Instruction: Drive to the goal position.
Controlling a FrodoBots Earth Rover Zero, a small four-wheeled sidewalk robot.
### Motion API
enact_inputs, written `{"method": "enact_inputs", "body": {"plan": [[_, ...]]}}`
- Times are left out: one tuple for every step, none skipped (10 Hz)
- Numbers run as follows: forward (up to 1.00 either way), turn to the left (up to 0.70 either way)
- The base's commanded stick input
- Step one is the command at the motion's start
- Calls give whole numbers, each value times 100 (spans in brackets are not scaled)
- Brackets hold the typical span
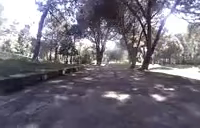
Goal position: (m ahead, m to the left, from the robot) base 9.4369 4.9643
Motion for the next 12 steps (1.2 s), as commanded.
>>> {"method": "enact_inputs", "body": {"plan": [[0, 0], [0, 0], [0, 0], [0, 0], [19, 0], [47, 0], [82, 0], [85, 0], [85, 0], [85, 0], [85, 0], [85, 0]]}}
